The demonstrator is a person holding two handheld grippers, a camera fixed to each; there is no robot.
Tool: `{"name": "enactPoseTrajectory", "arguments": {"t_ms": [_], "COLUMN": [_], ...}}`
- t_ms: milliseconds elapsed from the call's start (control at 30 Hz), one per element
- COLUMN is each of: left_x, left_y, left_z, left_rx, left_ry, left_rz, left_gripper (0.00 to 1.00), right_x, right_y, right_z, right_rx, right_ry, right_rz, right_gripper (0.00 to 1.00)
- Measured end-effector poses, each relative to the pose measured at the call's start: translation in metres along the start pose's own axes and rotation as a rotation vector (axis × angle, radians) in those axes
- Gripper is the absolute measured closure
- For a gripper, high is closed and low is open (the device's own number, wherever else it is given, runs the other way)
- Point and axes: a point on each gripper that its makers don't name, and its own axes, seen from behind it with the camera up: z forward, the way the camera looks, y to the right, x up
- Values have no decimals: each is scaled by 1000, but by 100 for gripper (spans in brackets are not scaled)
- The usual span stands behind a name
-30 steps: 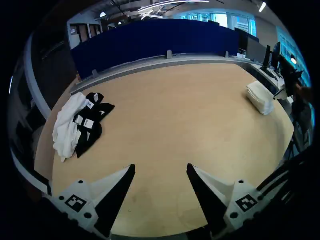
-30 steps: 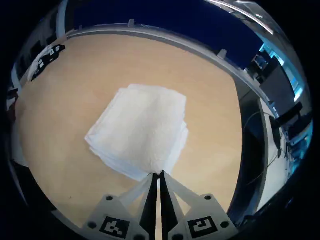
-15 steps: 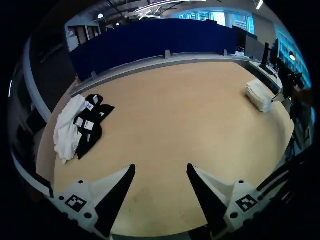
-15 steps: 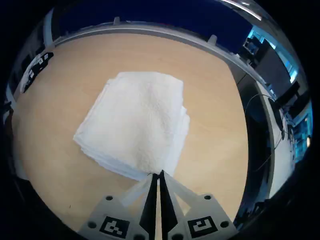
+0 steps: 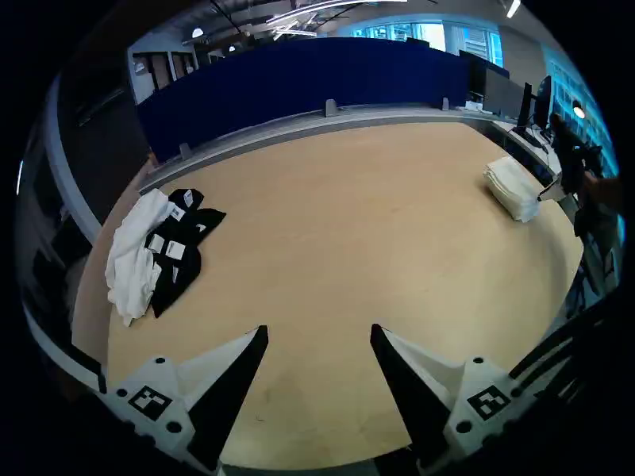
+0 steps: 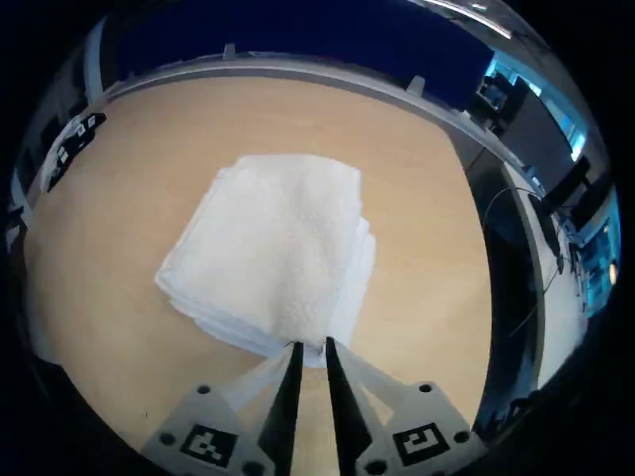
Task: Fold towel
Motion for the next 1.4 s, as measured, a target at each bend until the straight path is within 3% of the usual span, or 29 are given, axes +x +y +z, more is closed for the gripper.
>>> {"name": "enactPoseTrajectory", "arguments": {"t_ms": [167, 433, 700, 833, 1167, 1400], "left_x": [2, 5, 5, 4, 3, 0], "left_y": [2, 6, 7, 6, 4, 1], "left_z": [2, 3, 3, 3, 2, 1], "left_rx": [-5, -11, -12, -8, 0, 4], "left_ry": [3, 6, 7, 7, 5, 1], "left_rz": [-1, 7, 0, 2, -2, 1], "left_gripper": [4, 4, 4, 4, 4, 4], "right_x": [3, 9, 18, 27, 46, 39], "right_y": [4, -3, -10, -19, -48, -53], "right_z": [-8, -18, -20, -17, -3, 11], "right_rx": [-21, 2, 15, 33, 72, 67], "right_ry": [29, 61, 82, 99, 122, 102], "right_rz": [23, 56, 53, 58, 62, 71], "right_gripper": [34, 17, 15, 7, 7, 7]}}
